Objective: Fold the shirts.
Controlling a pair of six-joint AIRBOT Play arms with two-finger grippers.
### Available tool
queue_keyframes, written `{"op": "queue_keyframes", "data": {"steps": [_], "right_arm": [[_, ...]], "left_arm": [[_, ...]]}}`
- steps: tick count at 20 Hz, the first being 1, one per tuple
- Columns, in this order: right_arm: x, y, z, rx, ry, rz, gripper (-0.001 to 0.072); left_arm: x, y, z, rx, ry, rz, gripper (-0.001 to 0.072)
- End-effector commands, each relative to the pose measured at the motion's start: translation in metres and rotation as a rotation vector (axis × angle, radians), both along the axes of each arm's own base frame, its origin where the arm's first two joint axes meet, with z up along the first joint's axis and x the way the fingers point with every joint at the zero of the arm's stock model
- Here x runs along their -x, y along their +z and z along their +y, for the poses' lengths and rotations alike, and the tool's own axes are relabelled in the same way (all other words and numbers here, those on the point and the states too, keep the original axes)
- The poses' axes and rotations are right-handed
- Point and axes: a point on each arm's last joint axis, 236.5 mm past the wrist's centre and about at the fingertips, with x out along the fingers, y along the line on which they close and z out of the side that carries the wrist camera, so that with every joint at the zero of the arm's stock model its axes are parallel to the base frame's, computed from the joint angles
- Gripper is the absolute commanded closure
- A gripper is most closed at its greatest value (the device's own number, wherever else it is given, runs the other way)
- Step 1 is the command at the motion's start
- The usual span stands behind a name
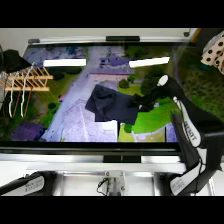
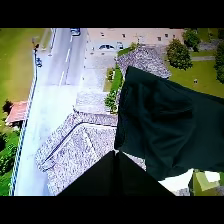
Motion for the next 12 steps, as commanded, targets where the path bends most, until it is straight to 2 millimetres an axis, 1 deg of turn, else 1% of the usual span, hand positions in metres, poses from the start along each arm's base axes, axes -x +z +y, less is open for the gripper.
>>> {"op": "queue_keyframes", "data": {"steps": [1, 2, 3, 4, 5, 6, 7, 8, 9, 10, 11, 12], "right_arm": [[0.003, -0.015, 0.031, -0.045, 0.017, 0.011, 0.0205], [0.003, -0.013, 0.041, -0.081, 0.03, -0.003, 0.0411], [0.0, -0.005, 0.052, -0.137, 0.055, -0.036, 0.059], [-0.007, 0.012, 0.062, -0.207, 0.075, -0.08, 0.064], [-0.015, 0.038, 0.072, -0.285, 0.108, -0.145, 0.064], [-0.024, 0.066, 0.076, -0.336, 0.131, -0.212, 0.064], [-0.033, 0.098, 0.071, -0.354, 0.136, -0.273, 0.064], [-0.04, 0.128, 0.062, -0.358, 0.132, -0.33, 0.064], [-0.046, 0.157, 0.05, -0.352, 0.115, -0.377, 0.064], [-0.051, 0.184, 0.03, -0.325, 0.079, -0.419, 0.0641], [-0.052, 0.207, 0.007, -0.29, 0.036, -0.447, 0.064], [-0.049, 0.224, -0.015, -0.25, 0.001, -0.464, 0.064]], "left_arm": [[0.002, -0.001, -0.001, -0.001, -0.008, 0.005, 0.067], [0.002, -0.001, -0.001, -0.002, -0.008, 0.005, 0.067], [0.002, -0.001, -0.001, -0.002, -0.007, 0.005, 0.067], [0.002, -0.001, -0.001, -0.002, -0.007, 0.005, 0.067], [0.002, -0.001, -0.001, -0.002, -0.007, 0.005, 0.067], [0.002, -0.001, -0.001, -0.001, -0.007, 0.005, 0.0669], [0.002, -0.001, -0.001, -0.002, -0.007, 0.004, 0.067], [0.001, 0.0, -0.001, -0.002, -0.007, 0.002, 0.067], [0.001, 0.0, -0.001, -0.011, -0.017, -0.004, 0.067], [0.001, 0.0, -0.001, -0.015, -0.022, -0.007, 0.067], [0.001, 0.0, -0.001, -0.015, -0.023, -0.007, 0.067], [0.001, 0.0, -0.001, -0.017, -0.025, -0.008, 0.0669]]}}
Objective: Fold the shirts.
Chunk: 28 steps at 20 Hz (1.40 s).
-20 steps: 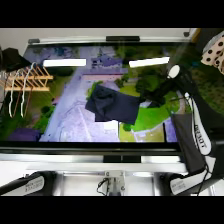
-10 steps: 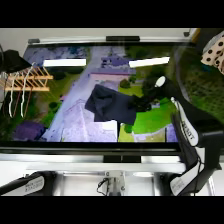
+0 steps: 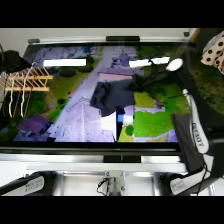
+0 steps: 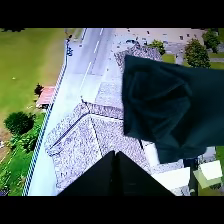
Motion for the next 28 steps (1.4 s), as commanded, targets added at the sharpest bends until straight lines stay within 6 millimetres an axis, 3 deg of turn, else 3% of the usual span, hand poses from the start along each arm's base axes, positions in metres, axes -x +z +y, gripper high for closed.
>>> {"op": "queue_keyframes", "data": {"steps": [1, 3, 7, 10, 12, 15, 17, 20, 23, 28], "right_arm": [[0.006, 0.073, -0.066, 0.065, -0.123, -0.079, 0.0641], [0.021, 0.089, -0.123, 0.157, -0.232, -0.065, 0.0641], [0.058, 0.099, -0.231, 0.338, -0.45, -0.004, 0.064], [0.095, 0.091, -0.295, 0.472, -0.565, 0.096, 0.0641], [0.107, 0.09, -0.325, 0.525, -0.636, 0.121, 0.064], [0.108, 0.089, -0.347, 0.567, -0.697, 0.113, 0.064], [0.116, 0.086, -0.352, 0.597, -0.697, 0.144, 0.0641], [0.166, 0.074, -0.364, 0.714, -0.672, 0.341, 0.0641], [0.189, 0.077, -0.371, 0.765, -0.755, 0.378, 0.0642], [0.264, 0.029, -0.357, 0.854, -0.685, 0.575, 0.0642]], "left_arm": [[0.0, 0.0, 0.0, -0.012, -0.014, -0.009, 0.067], [0.0, 0.0, 0.0, -0.014, -0.017, -0.011, 0.067], [0.0, 0.0, 0.0, -0.015, -0.018, -0.011, 0.067], [0.0, 0.0, 0.0, -0.015, -0.019, -0.008, 0.067], [0.001, 0.0, 0.0, -0.014, -0.019, -0.007, 0.067], [0.003, -0.002, -0.001, -0.015, -0.023, 0.002, 0.0669], [0.004, -0.003, -0.001, -0.016, -0.026, 0.008, 0.0669], [0.004, -0.003, -0.001, -0.019, -0.029, 0.008, 0.0669], [0.004, -0.003, -0.001, -0.023, -0.034, 0.004, 0.067], [0.004, -0.003, -0.001, -0.025, -0.037, 0.003, 0.067]]}}
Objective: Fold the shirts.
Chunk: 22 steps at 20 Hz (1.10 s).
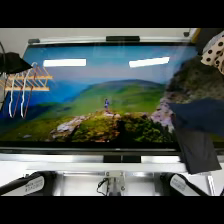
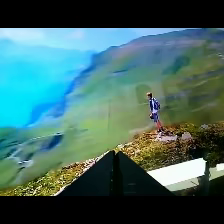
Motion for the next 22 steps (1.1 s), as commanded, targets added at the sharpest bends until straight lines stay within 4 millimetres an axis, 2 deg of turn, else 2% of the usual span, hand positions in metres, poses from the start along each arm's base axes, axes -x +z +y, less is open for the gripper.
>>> {"op": "queue_keyframes", "data": {"steps": [1, 4, 7, 12, 15, 18, 19, 20, 21, 22], "right_arm": [[0.083, -0.032, 0.016, -0.02, -0.023, 0.276, 0.0642], [0.109, -0.052, 0.017, -0.025, -0.016, 0.377, 0.0642], [0.117, -0.076, 0.031, -0.15, -0.047, 0.372, 0.0642], [0.152, -0.093, 0.02, -0.204, -0.15, 0.373, 0.0642], [0.159, -0.106, 0.009, -0.192, -0.205, 0.327, 0.0642], [0.16, -0.13, 0.018, -0.251, -0.238, 0.295, 0.0641], [0.166, -0.138, 0.019, -0.251, -0.249, 0.32, 0.0639], [0.176, -0.145, 0.017, -0.23, -0.277, 0.357, 0.0544], [0.186, -0.148, 0.013, -0.201, -0.29, 0.395, 0.0218], [0.194, -0.147, 0.01, -0.184, -0.277, 0.428, 0.0063]], "left_arm": [[0.0, 0.0, 0.0, -0.002, -0.003, -0.001, 0.067], [0.0, 0.0, 0.0, -0.002, -0.003, -0.001, 0.067], [0.0, 0.0, 0.0, -0.002, -0.003, 0.0, 0.0669], [0.002, -0.001, -0.001, 0.0, -0.002, 0.007, 0.0669], [0.002, -0.001, -0.001, 0.006, 0.005, 0.011, 0.067], [0.002, 0.0, -0.003, 0.016, -0.001, 0.009, 0.0669], [0.002, 0.001, -0.005, 0.026, -0.006, 0.009, 0.0669], [0.002, 0.002, -0.006, 0.029, -0.008, 0.008, 0.0669], [0.002, 0.001, -0.006, 0.028, -0.008, 0.008, 0.067], [0.002, 0.001, -0.006, 0.028, -0.008, 0.009, 0.0669]]}}
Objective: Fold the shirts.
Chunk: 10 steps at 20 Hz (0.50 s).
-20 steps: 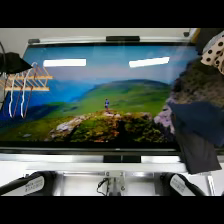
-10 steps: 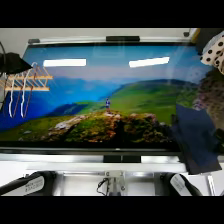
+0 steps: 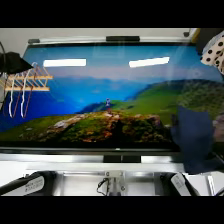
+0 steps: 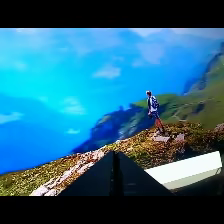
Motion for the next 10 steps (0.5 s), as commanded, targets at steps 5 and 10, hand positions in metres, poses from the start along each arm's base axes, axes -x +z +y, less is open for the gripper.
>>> {"op": "queue_keyframes", "data": {"steps": [5, 10], "right_arm": [[-0.003, 0.058, -0.064, 0.266, 0.048, 0.011, 0.0062], [-0.281, 0.23, 0.006, 0.596, 0.489, -0.894, 0.0168]], "left_arm": [[-0.006, -0.009, 0.001, -0.003, -0.003, 0.02, 0.0671], [-0.035, -0.091, 0.047, -0.536, 0.12, 0.177, 0.0672]]}}
